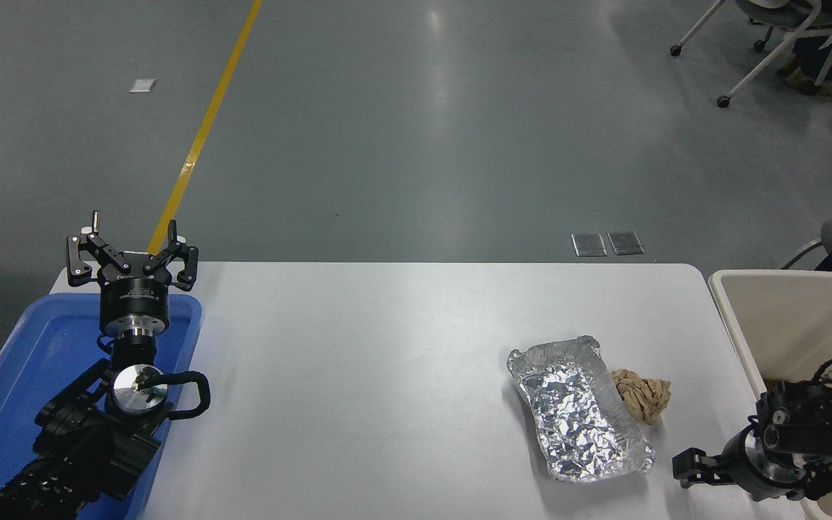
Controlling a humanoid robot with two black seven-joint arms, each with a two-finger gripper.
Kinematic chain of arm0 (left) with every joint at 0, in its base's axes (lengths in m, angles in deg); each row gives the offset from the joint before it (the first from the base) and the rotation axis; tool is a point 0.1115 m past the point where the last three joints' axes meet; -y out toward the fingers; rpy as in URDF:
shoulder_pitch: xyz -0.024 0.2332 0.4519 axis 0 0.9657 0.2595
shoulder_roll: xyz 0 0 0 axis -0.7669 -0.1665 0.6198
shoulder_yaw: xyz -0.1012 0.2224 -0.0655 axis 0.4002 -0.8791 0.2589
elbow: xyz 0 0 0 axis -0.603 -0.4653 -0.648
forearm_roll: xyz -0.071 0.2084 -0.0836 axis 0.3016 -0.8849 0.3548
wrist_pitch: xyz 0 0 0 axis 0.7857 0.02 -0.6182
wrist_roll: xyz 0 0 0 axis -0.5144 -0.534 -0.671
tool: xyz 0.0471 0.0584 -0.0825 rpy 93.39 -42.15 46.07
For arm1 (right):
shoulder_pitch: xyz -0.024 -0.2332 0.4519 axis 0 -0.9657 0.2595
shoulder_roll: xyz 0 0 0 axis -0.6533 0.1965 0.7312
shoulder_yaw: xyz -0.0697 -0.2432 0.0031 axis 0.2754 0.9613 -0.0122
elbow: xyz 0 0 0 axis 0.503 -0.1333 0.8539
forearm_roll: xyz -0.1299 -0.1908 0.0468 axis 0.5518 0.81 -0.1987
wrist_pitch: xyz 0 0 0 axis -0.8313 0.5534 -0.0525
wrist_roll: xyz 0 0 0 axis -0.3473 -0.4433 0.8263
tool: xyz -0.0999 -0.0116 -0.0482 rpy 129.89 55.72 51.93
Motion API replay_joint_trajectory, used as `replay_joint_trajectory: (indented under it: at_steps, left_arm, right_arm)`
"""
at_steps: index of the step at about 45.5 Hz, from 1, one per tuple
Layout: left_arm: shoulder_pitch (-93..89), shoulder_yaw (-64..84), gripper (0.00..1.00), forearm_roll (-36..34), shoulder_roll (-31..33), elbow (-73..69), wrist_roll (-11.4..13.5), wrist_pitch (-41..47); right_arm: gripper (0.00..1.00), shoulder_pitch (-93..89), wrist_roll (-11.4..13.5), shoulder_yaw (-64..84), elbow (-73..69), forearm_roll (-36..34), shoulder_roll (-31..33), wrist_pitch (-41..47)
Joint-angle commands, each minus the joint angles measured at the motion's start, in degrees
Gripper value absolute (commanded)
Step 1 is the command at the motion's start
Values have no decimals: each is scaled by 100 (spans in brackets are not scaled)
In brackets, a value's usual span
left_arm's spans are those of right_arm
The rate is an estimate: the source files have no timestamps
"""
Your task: Pick up foil plate and place in dustbin
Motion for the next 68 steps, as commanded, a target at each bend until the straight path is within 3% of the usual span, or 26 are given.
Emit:
replay_joint_trajectory:
  at_steps: [1, 21, 38, 47, 55, 63, 68]
  left_arm:
    - [1, 0, 99, 0, 3, 0, -9, -5]
    - [1, 0, 99, 0, 3, 0, 0, 4]
    - [1, 0, 99, 0, 3, 0, 0, -5]
    - [1, 0, 99, 0, 3, 0, 0, -5]
    - [1, 0, 99, 0, 3, 0, 0, 4]
    - [1, 0, 99, 0, 3, 0, 0, -5]
    - [1, 0, 99, 0, 3, 0, 0, -5]
  right_arm:
    - [100, 29, 0, -2, 0, 0, -11, 2]
    - [100, 494, 0, 112, -88, -44, 121, 98]
    - [100, 3006, 9, 1069, -1449, -44, 1606, 994]
    - [100, 4834, 35, 1658, -1925, -202, 1984, 1679]
    - [100, 6004, 70, 1825, -2162, -509, 1783, 2172]
    - [100, 7401, 26, 3292, -2540, -1036, 808, 2164]
    - [100, 7798, 17, 3346, -2707, -1695, 157, 2172]
